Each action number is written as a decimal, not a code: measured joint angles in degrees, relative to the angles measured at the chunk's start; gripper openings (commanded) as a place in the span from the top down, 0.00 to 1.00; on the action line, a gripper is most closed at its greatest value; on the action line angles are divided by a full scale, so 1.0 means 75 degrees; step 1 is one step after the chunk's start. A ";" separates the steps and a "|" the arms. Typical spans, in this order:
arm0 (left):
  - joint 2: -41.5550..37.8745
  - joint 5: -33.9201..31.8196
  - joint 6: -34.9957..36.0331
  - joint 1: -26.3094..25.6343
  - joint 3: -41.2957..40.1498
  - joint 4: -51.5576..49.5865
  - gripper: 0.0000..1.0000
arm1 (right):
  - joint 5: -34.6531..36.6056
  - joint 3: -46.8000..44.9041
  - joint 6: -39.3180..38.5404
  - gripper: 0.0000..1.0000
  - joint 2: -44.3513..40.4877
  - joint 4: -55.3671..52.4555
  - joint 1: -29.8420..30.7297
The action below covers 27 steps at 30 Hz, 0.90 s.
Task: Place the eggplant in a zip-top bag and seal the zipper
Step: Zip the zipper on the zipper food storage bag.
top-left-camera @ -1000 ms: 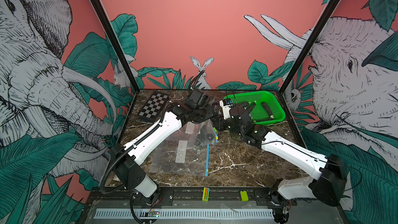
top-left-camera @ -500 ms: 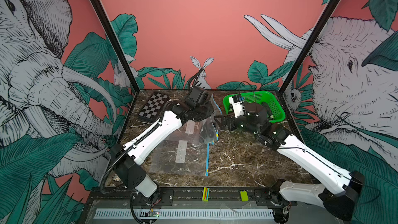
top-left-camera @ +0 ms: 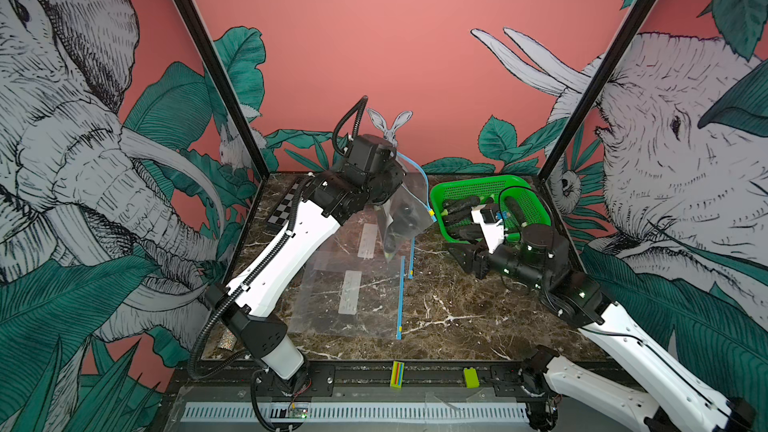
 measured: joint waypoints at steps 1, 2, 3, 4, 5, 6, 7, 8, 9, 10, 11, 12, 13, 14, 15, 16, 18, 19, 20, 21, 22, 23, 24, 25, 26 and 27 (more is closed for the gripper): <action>-0.0032 -0.0015 -0.0137 0.0000 -0.0055 0.0055 1.00 | -0.0064 -0.0108 -0.0096 0.38 0.0032 0.0119 -0.0006; -0.0041 -0.0029 -0.0248 0.0000 -0.0128 0.0117 1.00 | -0.0111 -0.0187 -0.0160 0.36 0.0073 0.0210 -0.0012; -0.0044 -0.0047 -0.0323 0.0000 -0.0201 0.0184 1.00 | -0.0154 -0.0256 -0.0195 0.34 0.0143 0.0326 -0.0015; -0.0044 -0.0064 -0.0396 0.0000 -0.0283 0.0216 1.00 | -0.0192 -0.0323 -0.0221 0.32 0.0230 0.0493 -0.0023; -0.0044 -0.0073 -0.0466 0.0000 -0.0356 0.0213 1.00 | -0.0233 -0.0385 -0.0221 0.32 0.0326 0.0673 -0.0035; -0.0044 -0.0090 -0.0510 0.0000 -0.0396 0.0213 1.00 | -0.0283 -0.0452 -0.0204 0.32 0.0411 0.0895 -0.0041; -0.0044 -0.0105 -0.0545 0.0000 -0.0423 0.0219 1.00 | -0.0376 -0.0519 -0.0140 0.32 0.0527 0.1166 -0.0041; -0.0044 -0.0111 -0.0574 0.0000 -0.0431 0.0221 1.00 | -0.0452 -0.0568 -0.0067 0.32 0.0627 0.1402 -0.0041; -0.0044 -0.0122 -0.0609 0.0000 -0.0431 0.0248 1.00 | -0.0542 -0.0615 0.0026 0.32 0.0769 0.1696 -0.0041; -0.0044 -0.0122 -0.0635 0.0000 -0.0431 0.0280 1.00 | -0.0597 -0.0664 0.0108 0.33 0.0886 0.1941 -0.0038; -0.0044 -0.0122 -0.0659 0.0000 -0.0434 0.0329 1.00 | -0.0635 -0.0729 0.0181 0.35 0.1000 0.2203 -0.0038; -0.0044 -0.0122 -0.0673 0.0000 -0.0437 0.0370 1.00 | -0.0664 -0.0825 0.0259 0.37 0.1110 0.2498 -0.0038; -0.0044 -0.0119 -0.0691 0.0000 -0.0446 0.0399 1.00 | -0.0697 -0.0947 0.0356 0.39 0.1201 0.2795 -0.0038; -0.0044 -0.0119 -0.0702 0.0000 -0.0466 0.0446 1.00 | -0.0714 -0.1064 0.0428 0.42 0.1262 0.3034 -0.0038; -0.0044 -0.0117 -0.0717 0.0000 -0.0484 0.0493 1.00 | -0.0729 -0.1160 0.0478 0.43 0.1300 0.3212 -0.0038; -0.0044 -0.0102 -0.0726 0.0000 -0.0513 0.0554 1.00 | -0.0729 -0.1253 0.0519 0.45 0.1332 0.3375 -0.0038; -0.0044 -0.0085 -0.0752 0.0000 -0.0542 0.0589 1.00 | -0.0717 -0.1326 0.0554 0.45 0.1349 0.3582 -0.0035; -0.0044 -0.0067 -0.0758 0.0000 -0.0557 0.0618 1.00 | -0.0667 -0.1335 0.0551 0.45 0.1346 0.3698 -0.0035; -0.0044 -0.0055 -0.0761 0.0000 -0.0562 0.0644 1.00 | -0.0618 -0.1335 0.0551 0.45 0.1343 0.3791 -0.0032; -0.0044 -0.0041 -0.0769 0.0000 -0.0565 0.0685 1.00 | -0.0554 -0.1335 0.0545 0.45 0.1335 0.3902 -0.0032; -0.0044 -0.0029 -0.0775 0.0000 -0.0568 0.0717 1.00 | -0.0490 -0.1335 0.0536 0.45 0.1326 0.3984 -0.0032; -0.0044 -0.0009 -0.0781 0.0000 -0.0577 0.0755 1.00 | -0.0431 -0.1335 0.0516 0.45 0.1323 0.4057 -0.0032; -0.0044 0.0009 -0.0787 0.0000 -0.0592 0.0799 1.00 | -0.0402 -0.1335 0.0504 0.45 0.1326 0.4106 -0.0032; -0.0044 0.0029 -0.0804 0.0000 -0.0618 0.0866 1.00 | -0.0370 -0.1335 0.0487 0.46 0.1332 0.4147 -0.0032; -0.0044 0.0058 -0.0819 0.0000 -0.0641 0.0912 1.00 | -0.0347 -0.1326 0.0472 0.47 0.1346 0.4176 -0.0032; -0.0044 0.0093 -0.0836 0.0000 -0.0673 0.0962 1.00 | -0.0318 -0.1320 0.0458 0.48 0.1387 0.4246 -0.0032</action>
